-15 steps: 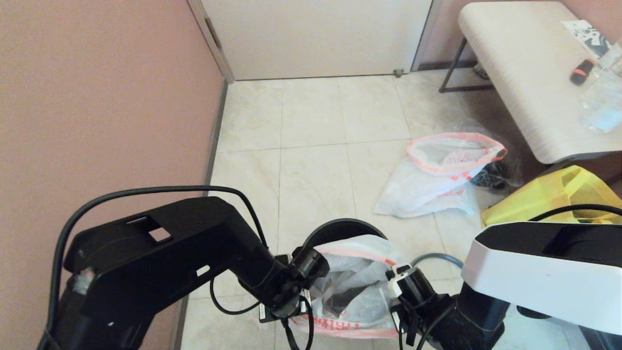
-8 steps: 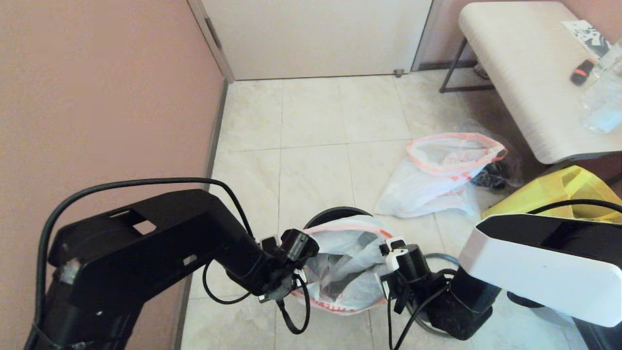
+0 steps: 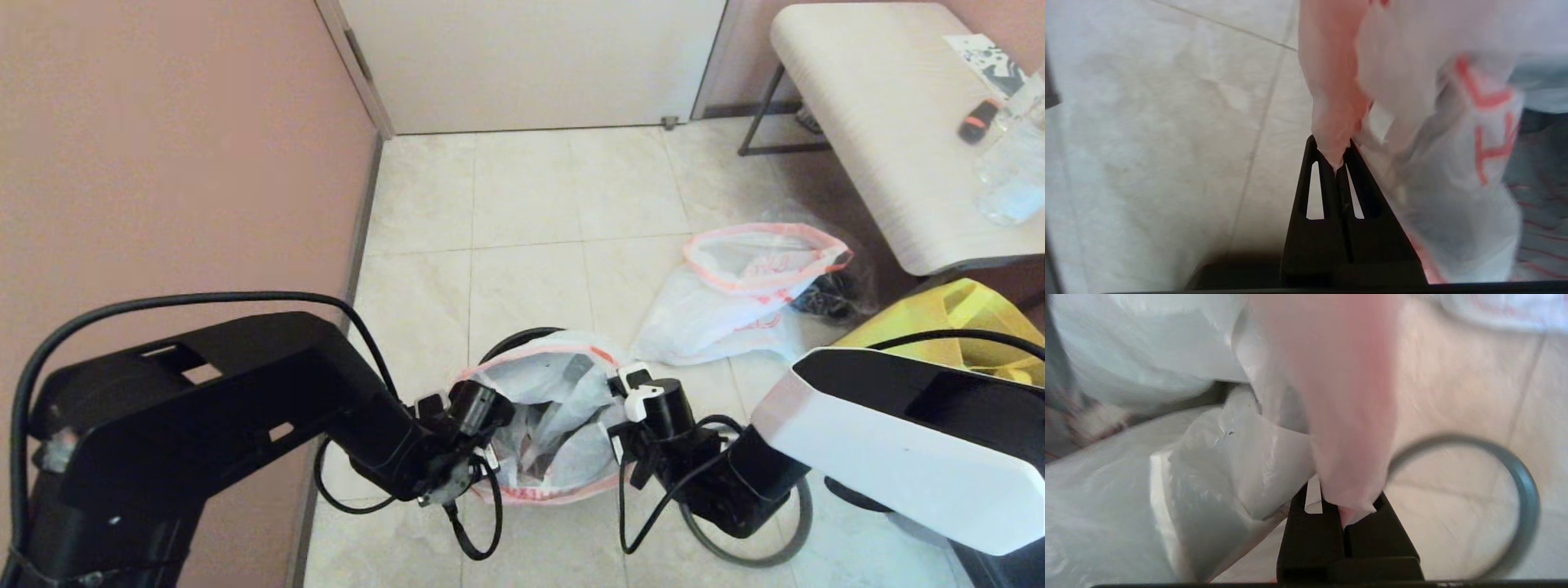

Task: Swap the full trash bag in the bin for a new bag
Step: Put the new garbage bag on the trash can

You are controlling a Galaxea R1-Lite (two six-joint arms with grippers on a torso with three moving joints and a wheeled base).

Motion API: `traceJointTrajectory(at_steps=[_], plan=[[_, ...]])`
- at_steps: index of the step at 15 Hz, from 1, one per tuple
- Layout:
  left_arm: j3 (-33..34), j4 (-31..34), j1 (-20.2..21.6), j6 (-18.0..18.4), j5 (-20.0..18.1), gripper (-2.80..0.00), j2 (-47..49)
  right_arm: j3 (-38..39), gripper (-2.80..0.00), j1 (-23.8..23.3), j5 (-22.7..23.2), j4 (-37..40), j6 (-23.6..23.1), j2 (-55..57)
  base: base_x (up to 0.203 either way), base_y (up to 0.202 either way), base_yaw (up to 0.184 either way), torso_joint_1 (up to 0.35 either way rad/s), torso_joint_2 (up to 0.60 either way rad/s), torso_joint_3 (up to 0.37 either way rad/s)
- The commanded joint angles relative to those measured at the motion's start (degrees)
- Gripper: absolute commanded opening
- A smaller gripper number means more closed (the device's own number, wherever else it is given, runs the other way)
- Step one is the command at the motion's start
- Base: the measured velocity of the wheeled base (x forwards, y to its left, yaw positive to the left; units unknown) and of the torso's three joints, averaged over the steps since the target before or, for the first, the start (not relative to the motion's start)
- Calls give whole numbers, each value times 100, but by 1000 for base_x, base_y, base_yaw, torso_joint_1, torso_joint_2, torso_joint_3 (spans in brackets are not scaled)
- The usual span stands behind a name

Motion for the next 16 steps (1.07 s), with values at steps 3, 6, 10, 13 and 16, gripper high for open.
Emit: traceJointTrajectory(at_steps=[3,6,10,13,16], plan=[[21,-4,437,77,39,-280,-38,-351,-280,182,23,22,2,41,0,0,0,0,0,0],[30,31,320,112,38,-280,18,-276,-280,244,18,11,21,188,0,0,0,0,0,0],[91,42,122,154,101,-280,134,206,-280,296,-2,-33,38,143,0,0,0,0,0,0],[95,53,122,156,159,-280,205,252,-280,296,-61,-33,5,151,0,0,0,0,0,0],[110,50,113,156,173,-280,248,423,-280,287,-231,-33,2,128,0,0,0,0,0,0]])
